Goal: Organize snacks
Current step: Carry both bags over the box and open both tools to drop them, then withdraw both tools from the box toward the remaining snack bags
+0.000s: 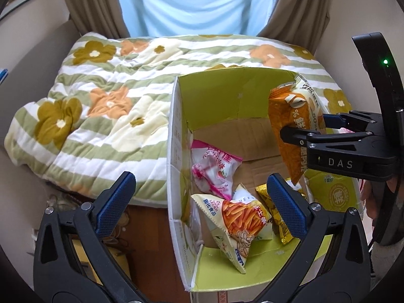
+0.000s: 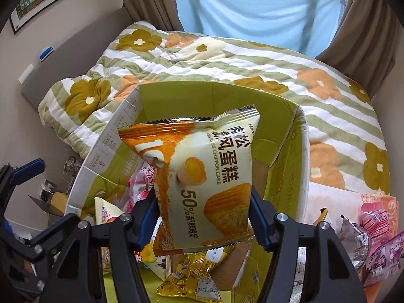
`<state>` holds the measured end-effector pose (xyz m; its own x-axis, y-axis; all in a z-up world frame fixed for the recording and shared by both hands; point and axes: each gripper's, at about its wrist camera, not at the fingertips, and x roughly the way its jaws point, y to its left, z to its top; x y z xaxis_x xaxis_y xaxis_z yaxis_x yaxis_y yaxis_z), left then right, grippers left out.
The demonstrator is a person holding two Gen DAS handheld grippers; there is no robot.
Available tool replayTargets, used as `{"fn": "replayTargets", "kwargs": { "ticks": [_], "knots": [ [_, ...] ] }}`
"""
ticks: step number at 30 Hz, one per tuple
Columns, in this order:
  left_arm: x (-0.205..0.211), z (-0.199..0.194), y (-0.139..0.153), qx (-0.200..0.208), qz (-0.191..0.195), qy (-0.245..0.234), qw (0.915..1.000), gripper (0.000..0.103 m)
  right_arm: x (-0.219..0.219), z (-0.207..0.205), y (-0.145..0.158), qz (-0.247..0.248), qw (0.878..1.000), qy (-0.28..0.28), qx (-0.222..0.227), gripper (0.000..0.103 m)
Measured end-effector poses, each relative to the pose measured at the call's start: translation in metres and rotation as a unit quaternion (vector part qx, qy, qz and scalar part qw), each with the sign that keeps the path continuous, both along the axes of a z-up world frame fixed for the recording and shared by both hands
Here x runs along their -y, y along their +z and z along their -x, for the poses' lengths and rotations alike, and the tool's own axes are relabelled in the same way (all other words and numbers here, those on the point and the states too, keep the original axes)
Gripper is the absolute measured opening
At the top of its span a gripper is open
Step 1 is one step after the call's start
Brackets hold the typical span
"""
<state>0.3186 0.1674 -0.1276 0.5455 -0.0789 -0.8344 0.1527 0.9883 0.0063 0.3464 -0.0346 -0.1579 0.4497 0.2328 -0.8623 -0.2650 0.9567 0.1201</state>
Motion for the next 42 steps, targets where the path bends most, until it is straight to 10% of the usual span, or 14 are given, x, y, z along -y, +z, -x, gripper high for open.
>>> {"fn": "replayTargets", "kwargs": {
  "ticks": [5,25,42],
  "knots": [
    [-0.004,0.007,0.0,-0.003,0.001,0.005,1.0,0.103,0.002,0.01,0.009,-0.016,0.999,-0.007,0.029,0.1],
    [0.008,0.045,0.021,0.015,0.035,-0.039,0.9985,0.103,0.02,0.075,0.063,-0.018,0.995,-0.052,0.081,0.101],
    [0.154,0.103,0.043,0.053,0.038,-0.089,0.9939,0.103,0.149,0.146,0.095,-0.023,0.987,-0.095,0.125,0.101]
  ]
}}
